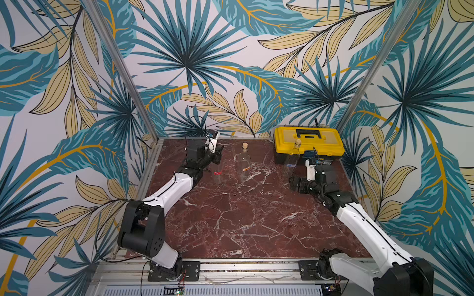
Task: Remove the label from the bottle
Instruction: Pick up the bottle from the center of the board, then adjust the bottle at the center of the board.
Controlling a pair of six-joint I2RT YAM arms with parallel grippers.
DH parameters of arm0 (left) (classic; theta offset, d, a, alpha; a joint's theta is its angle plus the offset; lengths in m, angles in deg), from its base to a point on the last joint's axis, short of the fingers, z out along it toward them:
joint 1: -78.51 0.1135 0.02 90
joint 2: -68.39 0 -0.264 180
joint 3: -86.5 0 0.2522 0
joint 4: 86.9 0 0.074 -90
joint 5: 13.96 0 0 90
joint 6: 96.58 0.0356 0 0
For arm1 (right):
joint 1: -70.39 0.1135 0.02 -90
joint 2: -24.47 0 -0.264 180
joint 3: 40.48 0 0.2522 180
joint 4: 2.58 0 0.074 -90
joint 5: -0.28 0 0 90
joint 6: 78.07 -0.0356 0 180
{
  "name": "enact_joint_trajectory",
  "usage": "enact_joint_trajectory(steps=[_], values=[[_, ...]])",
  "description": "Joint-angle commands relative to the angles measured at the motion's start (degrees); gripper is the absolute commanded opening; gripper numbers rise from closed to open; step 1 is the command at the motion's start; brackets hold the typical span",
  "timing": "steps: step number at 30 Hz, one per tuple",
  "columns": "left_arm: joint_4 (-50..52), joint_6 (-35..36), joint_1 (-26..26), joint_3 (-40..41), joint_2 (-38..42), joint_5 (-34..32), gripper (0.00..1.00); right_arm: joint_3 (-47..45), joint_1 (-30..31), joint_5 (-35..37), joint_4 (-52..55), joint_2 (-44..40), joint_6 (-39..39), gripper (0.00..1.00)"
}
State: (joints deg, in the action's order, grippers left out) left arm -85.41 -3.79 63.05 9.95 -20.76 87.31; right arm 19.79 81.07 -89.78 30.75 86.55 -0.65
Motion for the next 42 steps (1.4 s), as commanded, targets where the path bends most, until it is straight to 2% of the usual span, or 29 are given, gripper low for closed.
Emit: enact_joint_trajectory(steps=[1,2,7,14,19,29,35,42], values=[[-0.6,-0.9,-0.1,1.2,2.2,0.8,0.03,0.2,0.6,-1.2,0.2,0.5,0.9,0.99],[-0.6,-1.4,-0.2,1.5,2.5,0.9,0.00,0.4,0.7,-1.6,0.3,0.5,0.7,1.00],[-0.2,-4.8,-0.2,2.9,5.2,-0.2,0.00,1.5,1.2,-4.7,1.3,0.8,0.6,0.99],[7.0,-12.9,-1.2,1.7,9.9,-3.1,0.00,3.1,1.6,-16.8,2.8,1.6,-0.7,0.99],[11.5,-20.4,-4.1,0.9,12.7,-8.0,0.00,4.5,2.5,-26.2,3.6,2.8,-1.5,0.96],[20.4,-35.4,-9.4,-1.1,15.7,-17.9,0.00,5.8,4.2,-40.1,2.9,4.6,-4.5,0.94],[23.0,-41.3,-11.9,-1.9,15.3,-20.9,0.00,5.7,5.0,-44.1,1.0,5.7,-6.2,0.92],[23.6,-46.7,-12.7,-1.6,14.7,-22.3,0.00,6.2,7.5,-42.3,2.0,6.8,-4.4,0.92]])
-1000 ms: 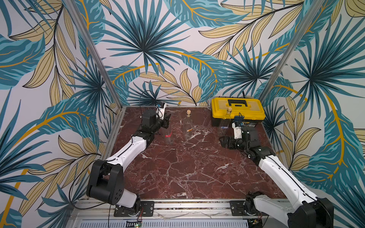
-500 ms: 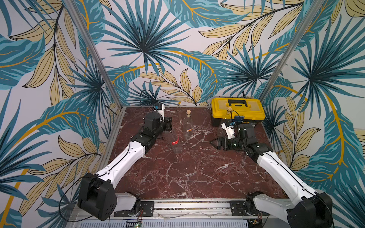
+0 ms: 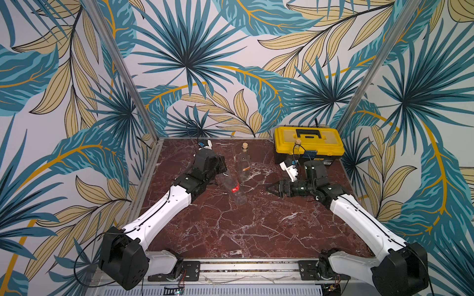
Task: Remove the label from the bottle
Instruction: Adjust the bottle at the center of the board.
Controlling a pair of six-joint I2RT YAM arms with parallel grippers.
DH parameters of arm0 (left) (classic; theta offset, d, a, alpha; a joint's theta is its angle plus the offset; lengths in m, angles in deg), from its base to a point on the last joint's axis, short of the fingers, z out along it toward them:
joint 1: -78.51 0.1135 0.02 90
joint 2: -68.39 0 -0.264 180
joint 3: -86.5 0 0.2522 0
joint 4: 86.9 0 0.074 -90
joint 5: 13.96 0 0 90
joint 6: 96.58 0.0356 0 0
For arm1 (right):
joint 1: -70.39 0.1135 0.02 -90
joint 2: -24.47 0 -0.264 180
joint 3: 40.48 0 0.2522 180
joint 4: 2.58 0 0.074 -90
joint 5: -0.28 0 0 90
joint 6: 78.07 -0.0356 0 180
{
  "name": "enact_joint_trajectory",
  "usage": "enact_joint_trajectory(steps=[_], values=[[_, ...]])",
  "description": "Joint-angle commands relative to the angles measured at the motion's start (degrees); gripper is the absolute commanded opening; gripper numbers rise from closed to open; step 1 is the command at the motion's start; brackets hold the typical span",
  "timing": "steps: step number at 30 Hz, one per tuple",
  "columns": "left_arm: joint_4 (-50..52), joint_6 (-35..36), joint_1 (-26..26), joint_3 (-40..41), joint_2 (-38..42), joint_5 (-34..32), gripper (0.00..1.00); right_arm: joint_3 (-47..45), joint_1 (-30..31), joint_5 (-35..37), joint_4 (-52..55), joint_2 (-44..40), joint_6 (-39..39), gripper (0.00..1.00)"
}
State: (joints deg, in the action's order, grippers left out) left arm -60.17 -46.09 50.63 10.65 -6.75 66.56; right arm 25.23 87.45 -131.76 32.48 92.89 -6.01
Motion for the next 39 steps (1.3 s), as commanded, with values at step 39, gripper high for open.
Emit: enact_joint_trajectory(steps=[39], values=[[1.6,-20.0,-1.6,-3.5,4.0,1.5,0.00,0.5,31.5,56.7,-20.9,16.0,21.6,0.98]])
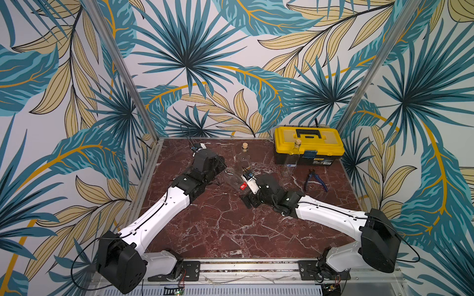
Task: Remove the label from the bottle
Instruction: Adjust the bottle at the center of the board.
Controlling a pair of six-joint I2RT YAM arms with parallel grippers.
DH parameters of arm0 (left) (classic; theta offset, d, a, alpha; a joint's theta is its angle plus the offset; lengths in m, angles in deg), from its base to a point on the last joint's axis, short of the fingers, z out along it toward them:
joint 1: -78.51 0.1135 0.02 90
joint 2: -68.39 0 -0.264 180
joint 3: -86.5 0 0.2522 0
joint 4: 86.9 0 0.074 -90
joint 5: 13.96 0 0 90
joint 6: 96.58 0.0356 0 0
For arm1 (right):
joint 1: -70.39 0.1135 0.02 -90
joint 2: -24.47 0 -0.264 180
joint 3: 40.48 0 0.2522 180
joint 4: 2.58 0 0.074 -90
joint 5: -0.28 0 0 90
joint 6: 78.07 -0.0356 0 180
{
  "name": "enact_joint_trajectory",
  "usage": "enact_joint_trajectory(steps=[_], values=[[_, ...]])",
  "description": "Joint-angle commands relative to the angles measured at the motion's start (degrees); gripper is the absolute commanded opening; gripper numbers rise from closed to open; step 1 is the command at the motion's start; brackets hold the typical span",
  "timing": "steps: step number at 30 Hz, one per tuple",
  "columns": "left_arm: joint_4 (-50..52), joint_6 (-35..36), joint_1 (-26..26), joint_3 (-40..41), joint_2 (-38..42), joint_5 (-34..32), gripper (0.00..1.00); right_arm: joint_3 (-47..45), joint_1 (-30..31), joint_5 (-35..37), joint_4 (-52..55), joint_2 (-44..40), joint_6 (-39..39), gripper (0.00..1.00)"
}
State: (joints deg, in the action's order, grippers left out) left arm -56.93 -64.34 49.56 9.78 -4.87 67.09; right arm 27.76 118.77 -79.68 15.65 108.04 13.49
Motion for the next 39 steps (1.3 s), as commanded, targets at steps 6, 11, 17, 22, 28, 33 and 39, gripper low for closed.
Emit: enact_joint_trajectory(steps=[6,11,17,22,28,33,39], values=[[-1.5,-3.0,-0.5,-2.9,2.1,2.1,0.00,-3.6,0.2,7.6,-8.2,1.8,4.2,0.96],[-1.5,-3.5,-0.6,-3.2,1.9,2.6,0.00,-4.5,0.2,8.5,-10.5,2.2,5.3,0.84],[-1.6,-2.7,-0.6,-3.6,1.4,3.6,0.00,-4.6,0.2,7.5,-10.4,1.5,5.2,0.50],[-1.8,0.5,-0.6,-3.9,0.8,5.3,0.00,-4.0,0.1,5.5,-8.5,0.5,4.0,0.16],[-3.8,6.0,-0.5,-3.4,1.2,8.8,0.13,-3.7,0.1,2.5,-6.2,-1.9,1.4,0.00],[-8.0,8.8,-0.5,-0.3,2.6,9.7,0.27,-3.3,0.1,-0.4,-4.1,-3.2,0.6,0.00],[-11.6,10.4,-0.5,2.5,3.6,11.3,0.30,-2.4,0.1,-4.0,-1.5,-4.5,-0.4,0.00]])
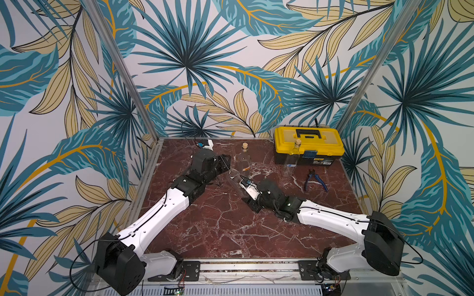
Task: Remove the label from the bottle
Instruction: Adjust the bottle at the center of the board.
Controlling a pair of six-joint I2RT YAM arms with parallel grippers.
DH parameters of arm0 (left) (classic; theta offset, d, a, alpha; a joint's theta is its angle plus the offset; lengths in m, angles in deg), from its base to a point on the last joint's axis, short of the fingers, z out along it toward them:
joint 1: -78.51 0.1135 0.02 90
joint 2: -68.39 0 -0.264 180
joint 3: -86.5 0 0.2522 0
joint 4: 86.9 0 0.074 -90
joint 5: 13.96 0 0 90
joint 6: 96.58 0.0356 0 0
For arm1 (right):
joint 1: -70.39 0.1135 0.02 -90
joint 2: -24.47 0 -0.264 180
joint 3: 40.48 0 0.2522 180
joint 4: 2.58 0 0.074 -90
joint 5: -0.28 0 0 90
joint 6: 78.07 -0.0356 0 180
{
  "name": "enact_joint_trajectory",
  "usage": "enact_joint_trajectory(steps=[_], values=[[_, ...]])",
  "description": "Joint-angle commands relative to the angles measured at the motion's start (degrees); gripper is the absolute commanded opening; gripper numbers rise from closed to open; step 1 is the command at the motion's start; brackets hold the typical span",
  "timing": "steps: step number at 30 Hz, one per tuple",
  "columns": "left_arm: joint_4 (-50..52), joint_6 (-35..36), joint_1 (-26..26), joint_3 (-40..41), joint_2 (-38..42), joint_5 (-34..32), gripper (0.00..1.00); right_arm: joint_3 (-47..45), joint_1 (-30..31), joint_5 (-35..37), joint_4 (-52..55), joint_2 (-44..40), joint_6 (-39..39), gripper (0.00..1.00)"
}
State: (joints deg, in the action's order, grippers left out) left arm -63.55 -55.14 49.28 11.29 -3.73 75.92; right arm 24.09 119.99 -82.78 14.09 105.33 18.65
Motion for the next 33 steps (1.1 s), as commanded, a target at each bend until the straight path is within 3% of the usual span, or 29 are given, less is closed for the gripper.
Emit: enact_joint_trajectory(steps=[1,3,6,9,14,20,33], values=[[-5.2,1.3,-0.3,1.2,2.4,2.8,0.30,1.3,-1.2,-1.2,0.1,-1.8,-5.5,0.00],[-5.2,1.5,-0.2,1.3,2.2,3.5,0.30,1.7,-1.2,-1.7,0.6,-1.6,-5.4,0.00],[-5.6,1.8,-0.2,1.9,2.1,3.8,0.09,2.0,-1.2,-2.2,0.8,-1.2,-5.4,0.00],[-5.6,2.5,-0.2,2.7,2.1,4.0,0.00,2.0,-1.2,-2.4,0.6,-0.7,-5.8,0.00],[-5.5,3.8,-0.2,5.1,2.1,2.8,0.00,2.8,-1.2,-4.2,1.4,1.8,-6.7,0.01],[-5.9,4.9,-0.2,9.0,2.8,-2.8,0.00,4.4,-1.5,-7.2,2.4,6.0,-8.0,0.35],[-8.8,8.7,-0.2,10.9,-0.6,-5.1,0.00,3.7,-1.4,-9.9,2.8,9.3,-9.6,0.43]])
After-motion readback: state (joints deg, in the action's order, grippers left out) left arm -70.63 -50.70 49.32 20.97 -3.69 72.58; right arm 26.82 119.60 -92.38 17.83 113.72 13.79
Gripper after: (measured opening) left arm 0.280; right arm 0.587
